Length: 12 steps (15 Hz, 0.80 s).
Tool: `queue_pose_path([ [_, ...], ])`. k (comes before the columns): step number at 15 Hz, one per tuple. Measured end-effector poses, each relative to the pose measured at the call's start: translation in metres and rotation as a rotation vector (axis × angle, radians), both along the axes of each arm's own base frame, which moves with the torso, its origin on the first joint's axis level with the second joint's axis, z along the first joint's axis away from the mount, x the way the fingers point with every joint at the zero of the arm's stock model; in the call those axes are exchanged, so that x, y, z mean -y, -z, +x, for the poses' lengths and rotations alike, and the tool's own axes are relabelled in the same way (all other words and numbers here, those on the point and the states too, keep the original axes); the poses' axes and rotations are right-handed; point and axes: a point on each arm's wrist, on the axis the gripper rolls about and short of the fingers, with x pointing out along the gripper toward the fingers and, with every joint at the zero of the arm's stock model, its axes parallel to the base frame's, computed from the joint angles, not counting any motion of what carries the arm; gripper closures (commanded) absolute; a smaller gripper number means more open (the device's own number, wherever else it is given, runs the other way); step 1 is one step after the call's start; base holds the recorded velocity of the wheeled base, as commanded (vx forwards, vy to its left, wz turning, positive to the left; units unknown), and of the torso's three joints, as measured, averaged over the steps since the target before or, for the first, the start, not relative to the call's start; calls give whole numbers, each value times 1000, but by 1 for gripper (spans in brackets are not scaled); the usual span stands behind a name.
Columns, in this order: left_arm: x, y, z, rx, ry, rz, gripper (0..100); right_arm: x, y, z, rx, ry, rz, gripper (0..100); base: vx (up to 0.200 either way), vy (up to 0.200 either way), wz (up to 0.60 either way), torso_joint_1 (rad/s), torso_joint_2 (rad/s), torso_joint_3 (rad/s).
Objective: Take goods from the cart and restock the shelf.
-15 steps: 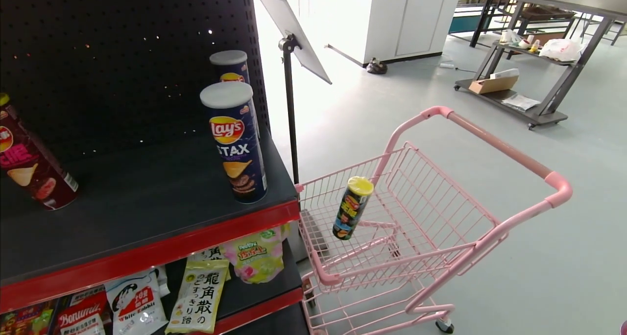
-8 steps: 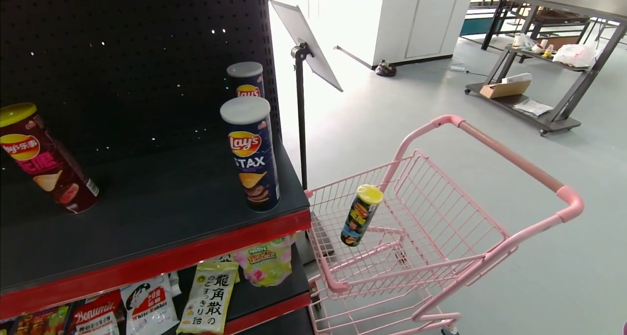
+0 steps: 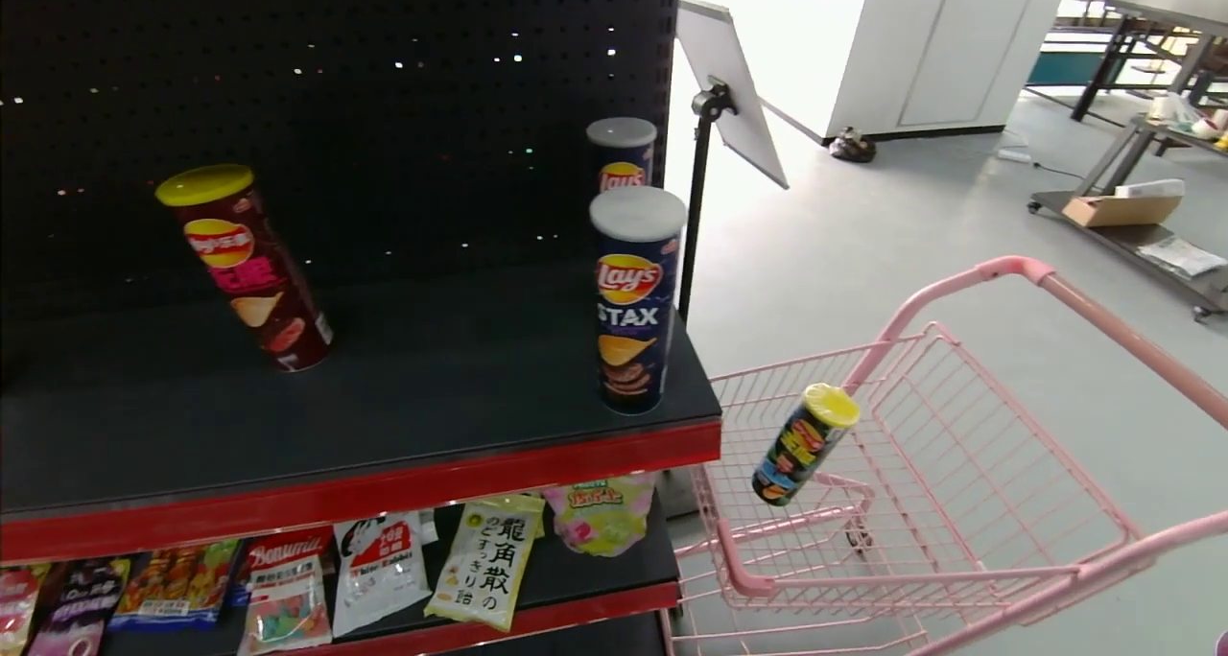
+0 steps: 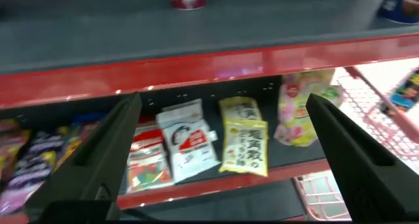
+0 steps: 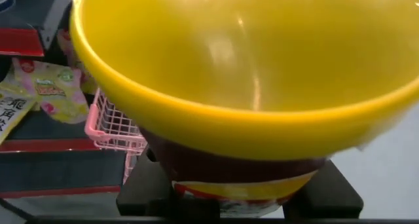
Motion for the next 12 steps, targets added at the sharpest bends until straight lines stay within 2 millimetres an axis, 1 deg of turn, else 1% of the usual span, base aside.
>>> queue_pose_path([
  [5, 0, 0, 0, 0, 0, 0, 0, 0, 6, -2, 1, 0, 24, 100, 0, 0, 0, 0, 0, 0],
  [9, 0, 0, 0, 1, 0, 1, 0, 2, 8, -10, 45, -31, 92, 100, 0, 200, 0, -1, 5, 2],
  [12, 0, 0, 0, 0, 1, 0, 0, 3, 15, -16, 59, -63, 97, 100, 0, 200, 0, 2, 4, -1],
])
